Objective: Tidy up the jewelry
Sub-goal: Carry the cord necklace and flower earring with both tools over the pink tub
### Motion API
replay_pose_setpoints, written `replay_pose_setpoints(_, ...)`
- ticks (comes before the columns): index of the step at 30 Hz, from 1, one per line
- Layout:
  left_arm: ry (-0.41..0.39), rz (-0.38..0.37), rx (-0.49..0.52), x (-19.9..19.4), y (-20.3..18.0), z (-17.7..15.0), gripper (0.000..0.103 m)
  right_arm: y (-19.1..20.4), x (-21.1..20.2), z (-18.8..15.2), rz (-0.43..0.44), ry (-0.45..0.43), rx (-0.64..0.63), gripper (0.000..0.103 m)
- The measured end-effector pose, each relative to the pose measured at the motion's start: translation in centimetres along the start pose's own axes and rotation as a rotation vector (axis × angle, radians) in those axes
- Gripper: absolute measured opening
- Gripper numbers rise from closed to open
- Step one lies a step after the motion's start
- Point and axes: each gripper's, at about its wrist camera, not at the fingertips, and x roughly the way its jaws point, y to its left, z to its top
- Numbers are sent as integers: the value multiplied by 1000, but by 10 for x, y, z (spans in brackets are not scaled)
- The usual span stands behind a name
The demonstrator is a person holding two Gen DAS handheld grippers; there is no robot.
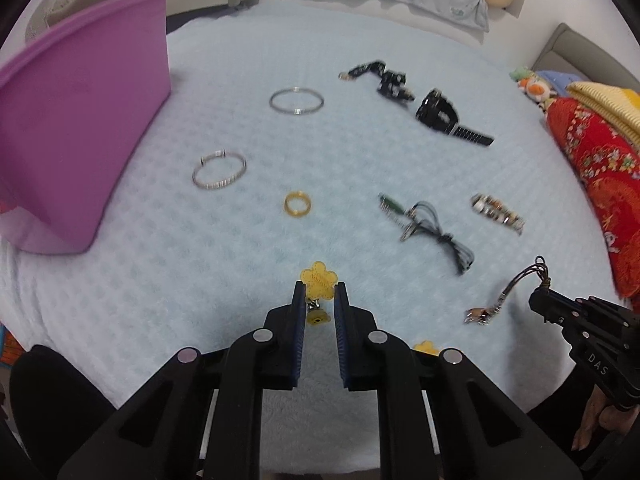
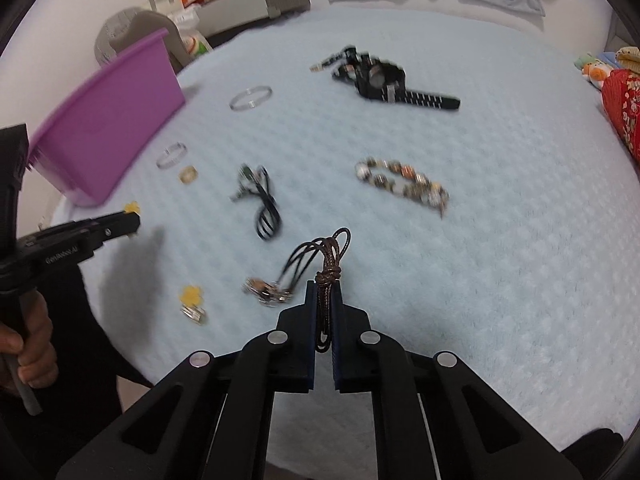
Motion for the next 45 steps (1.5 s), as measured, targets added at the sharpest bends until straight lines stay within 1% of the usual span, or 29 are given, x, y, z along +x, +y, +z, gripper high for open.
replay_pose_setpoints(4,-43,-14,-4,-20,1,12,14,10,-19,19,43,-54,1,6)
replay_pose_setpoints(9,-78,-21,-19,-41,7,29,14,31,-41,48,85,-126,-35,6)
replay_pose_setpoints(12,-112,-18,-31,-56,14,44,14,49,-51,71,114,-166,-77,6)
replay_pose_setpoints(15,-159,-7,-41,-76,26,60,14,74,-59,101,164,-209,-122,6)
replay_pose_setpoints(18,-204,2,-56,-95,42,78,14,98,-61,126,211,-240,-155,6)
replay_pose_setpoints(21,-242,32,-79,-112,65,96,14,128,-62,156,278,-268,-190,6)
replay_pose_setpoints(25,-277,86,-126,-128,107,119,14,182,-54,196,357,-290,-255,6)
replay_pose_setpoints(27,-287,127,-153,-132,132,130,14,203,-48,212,381,-290,-279,6)
replay_pose_setpoints(30,-294,169,-189,-134,164,140,14,241,-35,235,430,-282,-314,6)
replay_pose_setpoints(31,-294,189,-206,-134,179,144,14,257,-28,245,449,-275,-328,6)
replay_pose_setpoints(35,-285,247,-250,-130,217,153,14,298,-3,268,494,-234,-361,6)
replay_pose_setpoints(38,-259,278,-294,-121,246,156,14,331,16,280,504,-192,-398,6)
replay_pose_setpoints(40,-231,294,-324,-111,262,159,14,347,35,286,504,-149,-416,6)
replay_pose_setpoints(43,-197,313,-352,-99,279,157,14,366,63,292,489,-76,-431,6)
replay_pose_setpoints(45,-174,313,-362,-92,286,158,14,375,77,292,478,-30,-433,6)
